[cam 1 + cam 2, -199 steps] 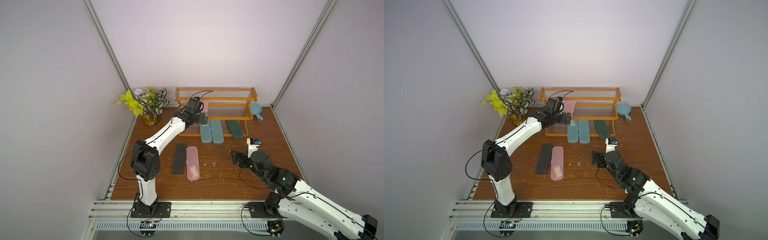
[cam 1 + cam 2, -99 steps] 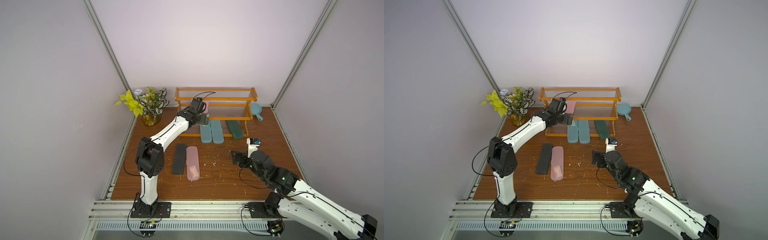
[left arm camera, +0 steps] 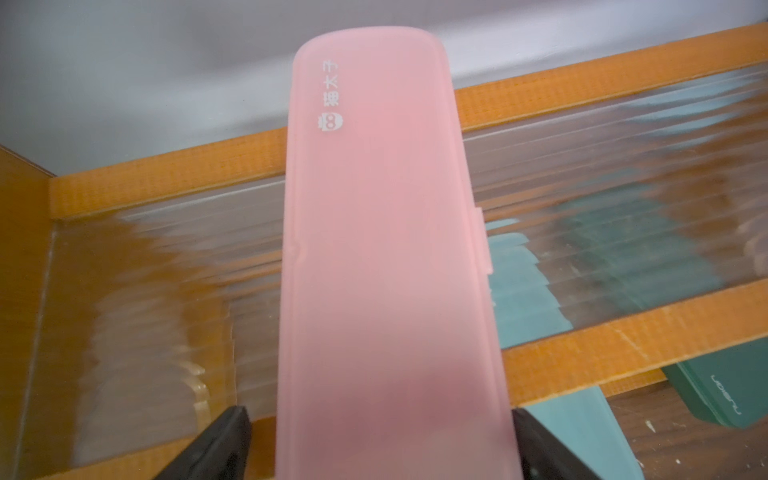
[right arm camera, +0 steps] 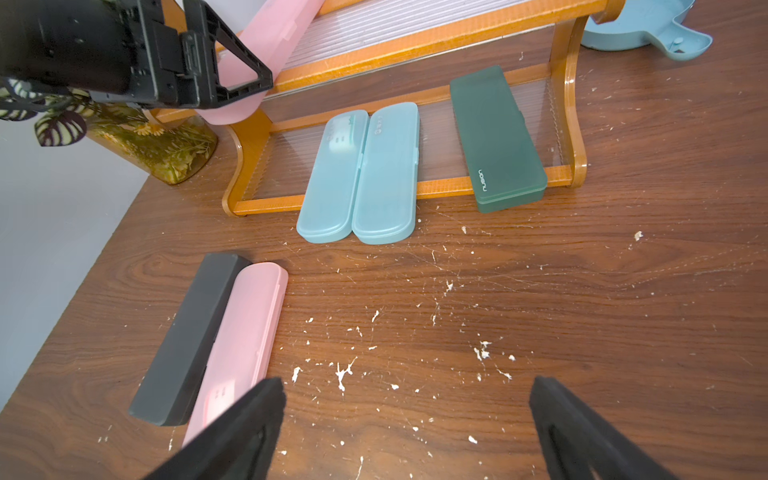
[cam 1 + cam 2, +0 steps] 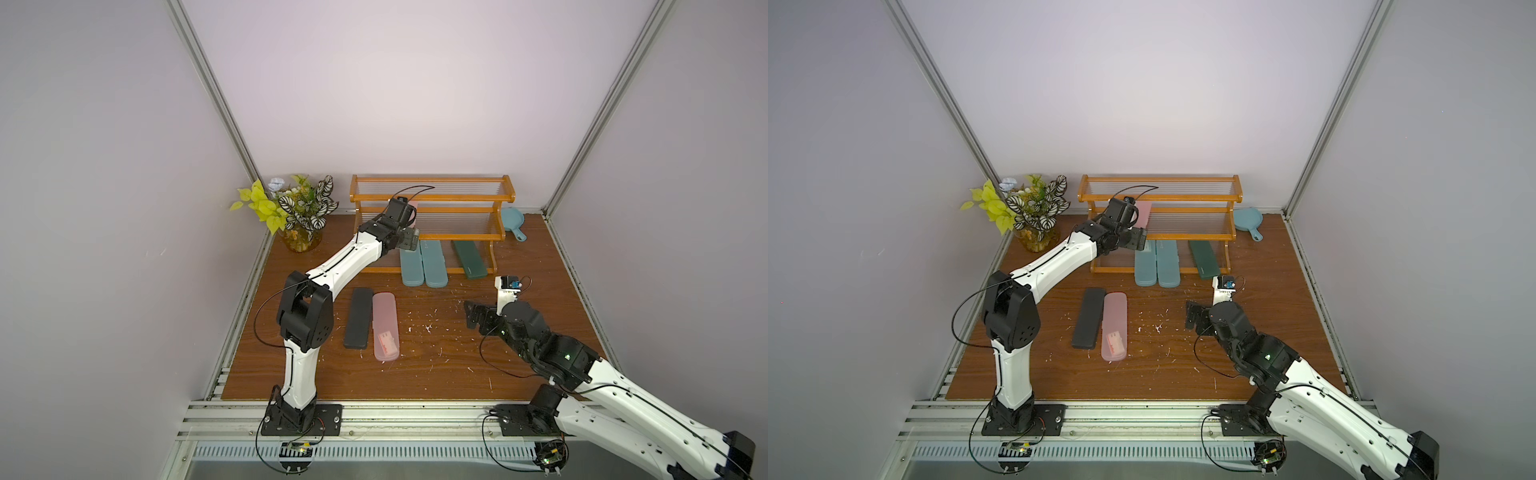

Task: Remove the pencil cases from the shelf
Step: Pick up the pencil case from the shelf.

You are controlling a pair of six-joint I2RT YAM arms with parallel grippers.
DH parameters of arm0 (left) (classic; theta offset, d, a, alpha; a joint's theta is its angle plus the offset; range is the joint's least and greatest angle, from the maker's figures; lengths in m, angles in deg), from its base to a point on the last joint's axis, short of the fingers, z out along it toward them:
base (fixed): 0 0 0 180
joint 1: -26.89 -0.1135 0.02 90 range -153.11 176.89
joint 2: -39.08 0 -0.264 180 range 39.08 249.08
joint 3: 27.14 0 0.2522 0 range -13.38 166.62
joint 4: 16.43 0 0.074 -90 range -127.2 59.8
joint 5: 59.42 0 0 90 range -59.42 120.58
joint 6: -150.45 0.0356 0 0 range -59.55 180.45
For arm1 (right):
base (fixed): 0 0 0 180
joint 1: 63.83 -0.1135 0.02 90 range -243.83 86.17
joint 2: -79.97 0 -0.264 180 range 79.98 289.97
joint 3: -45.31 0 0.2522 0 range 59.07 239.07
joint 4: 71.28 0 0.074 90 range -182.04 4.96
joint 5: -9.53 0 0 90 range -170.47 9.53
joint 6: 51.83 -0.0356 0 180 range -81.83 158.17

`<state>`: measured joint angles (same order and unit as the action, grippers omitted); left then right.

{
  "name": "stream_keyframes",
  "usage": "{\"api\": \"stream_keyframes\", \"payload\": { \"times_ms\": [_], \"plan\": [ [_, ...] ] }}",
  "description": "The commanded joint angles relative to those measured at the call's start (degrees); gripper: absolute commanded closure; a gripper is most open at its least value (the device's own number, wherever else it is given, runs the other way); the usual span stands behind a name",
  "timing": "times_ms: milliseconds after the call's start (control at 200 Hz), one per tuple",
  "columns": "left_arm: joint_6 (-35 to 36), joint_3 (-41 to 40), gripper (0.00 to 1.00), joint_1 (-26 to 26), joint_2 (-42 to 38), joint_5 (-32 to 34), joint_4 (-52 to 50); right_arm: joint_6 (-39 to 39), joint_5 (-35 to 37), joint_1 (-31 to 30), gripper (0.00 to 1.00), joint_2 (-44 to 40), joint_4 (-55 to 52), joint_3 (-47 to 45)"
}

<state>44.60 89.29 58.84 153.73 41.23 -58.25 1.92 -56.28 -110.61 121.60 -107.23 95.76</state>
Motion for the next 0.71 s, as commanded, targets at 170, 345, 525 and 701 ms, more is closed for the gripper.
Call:
{"api": "stream_keyframes", "payload": {
  "times_ms": [170, 345, 525, 701],
  "plan": [
    [0.1, 1.6, 0.23, 0.6, 1.4, 0.5, -0.8, 1.0, 1.7, 0.5, 0.01, -1.1, -0.6, 2.0],
    [-1.0, 1.1, 0.32, 0.7, 0.6, 0.6, -0.8, 0.9, 1.5, 0.6, 0.01, -1.1, -0.6, 1.9],
    [-1.9, -0.6, 0.34, 1.5, -1.5, 1.7, -0.8, 0.7, 1.3, 0.7, 0.01, -1.3, -0.7, 1.7],
    [-3.2, -4.2, 0.35, 3.3, -5.6, 3.9, -0.7, 0.8, 1.5, 0.7, 0.01, -1.4, -0.6, 1.7]
  ]
}}
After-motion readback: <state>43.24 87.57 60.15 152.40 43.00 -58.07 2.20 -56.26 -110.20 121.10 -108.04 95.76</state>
